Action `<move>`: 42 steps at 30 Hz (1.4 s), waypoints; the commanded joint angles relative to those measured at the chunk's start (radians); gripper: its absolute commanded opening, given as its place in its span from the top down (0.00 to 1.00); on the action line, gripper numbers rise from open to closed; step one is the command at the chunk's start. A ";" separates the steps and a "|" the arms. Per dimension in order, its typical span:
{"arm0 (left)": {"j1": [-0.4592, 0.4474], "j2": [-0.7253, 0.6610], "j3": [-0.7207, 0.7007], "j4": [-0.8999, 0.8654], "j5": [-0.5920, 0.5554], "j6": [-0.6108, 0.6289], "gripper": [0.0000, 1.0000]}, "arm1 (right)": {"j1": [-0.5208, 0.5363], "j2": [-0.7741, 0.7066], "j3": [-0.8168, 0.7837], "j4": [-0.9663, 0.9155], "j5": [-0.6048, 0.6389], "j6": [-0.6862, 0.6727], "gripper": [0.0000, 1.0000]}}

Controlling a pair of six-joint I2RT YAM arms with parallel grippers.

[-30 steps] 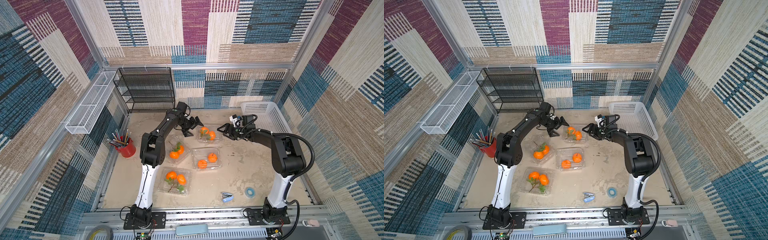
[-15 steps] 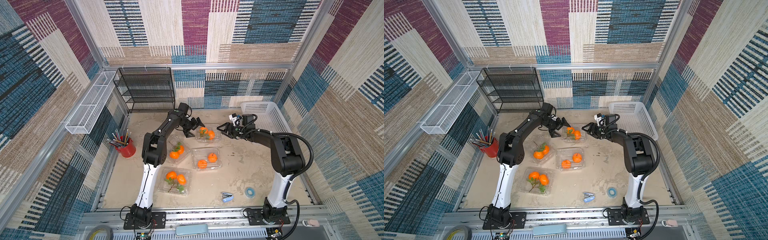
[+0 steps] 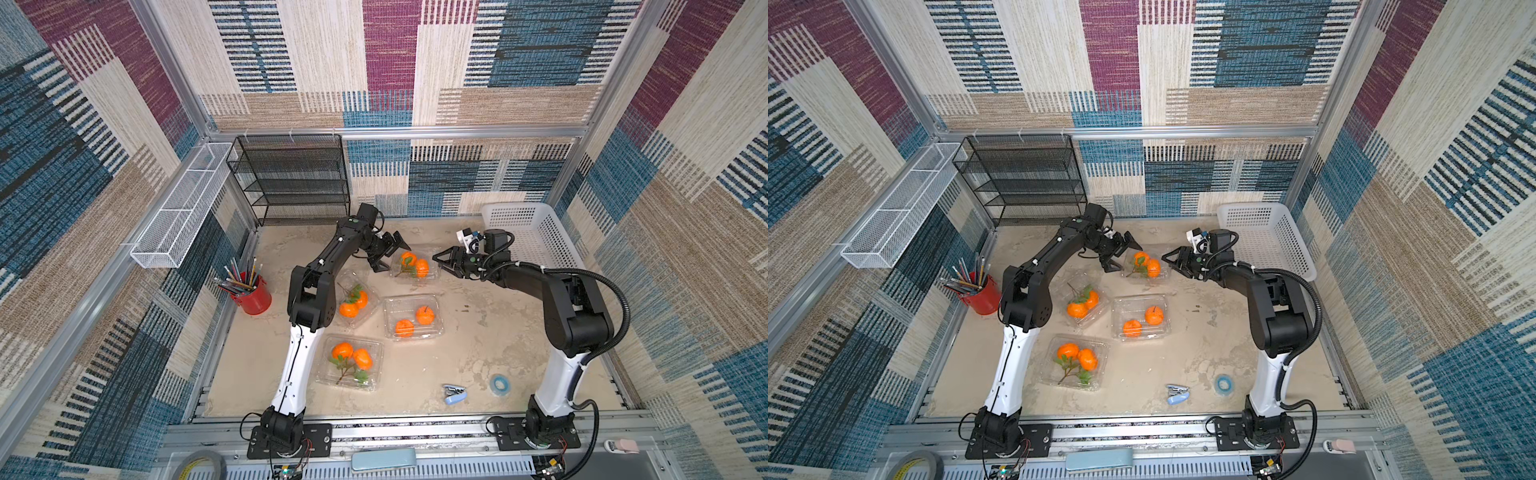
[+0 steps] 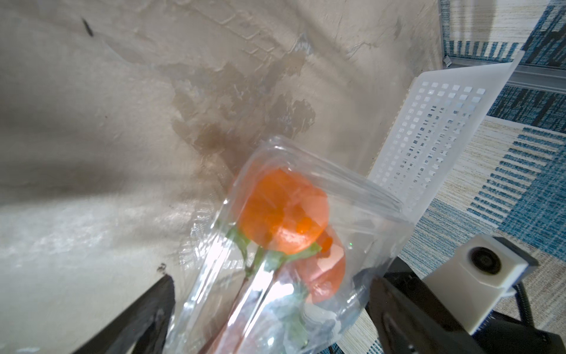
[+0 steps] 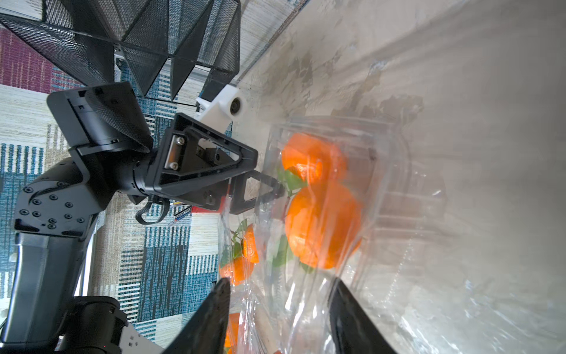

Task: Take oranges out of containers
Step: Open the packing box at the center of the board.

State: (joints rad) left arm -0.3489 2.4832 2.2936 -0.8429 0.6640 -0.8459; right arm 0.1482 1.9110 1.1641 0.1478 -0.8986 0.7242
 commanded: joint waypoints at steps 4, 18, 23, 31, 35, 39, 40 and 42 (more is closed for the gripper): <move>0.000 -0.003 0.010 0.020 0.043 -0.033 0.00 | 0.011 -0.002 0.015 0.045 -0.039 0.120 0.56; 0.003 -0.014 0.063 0.036 0.064 -0.066 0.00 | 0.017 -0.001 0.001 0.074 -0.014 0.339 0.75; 0.029 -0.057 0.016 0.036 0.034 -0.061 0.01 | 0.017 -0.012 -0.037 0.137 0.003 0.463 0.81; 0.061 -0.138 -0.038 0.035 -0.006 -0.042 0.01 | 0.017 -0.011 -0.063 0.238 0.039 0.631 0.82; 0.058 -0.186 -0.080 0.062 -0.006 -0.067 0.00 | 0.017 0.002 -0.054 0.252 0.080 0.701 0.82; 0.044 -0.287 -0.274 0.260 0.031 -0.172 0.00 | 0.017 0.028 -0.042 0.296 0.110 0.786 0.82; 0.044 -0.323 -0.353 0.339 0.033 -0.217 0.00 | 0.016 0.035 -0.036 0.302 0.116 0.802 0.82; 0.041 -0.389 -0.516 0.548 0.044 -0.319 0.00 | 0.016 0.048 -0.024 0.305 0.132 0.824 0.82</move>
State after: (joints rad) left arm -0.3046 2.1647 1.9251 -0.5903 0.6830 -1.0035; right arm 0.1642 1.9442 1.1217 0.3851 -0.7994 1.4696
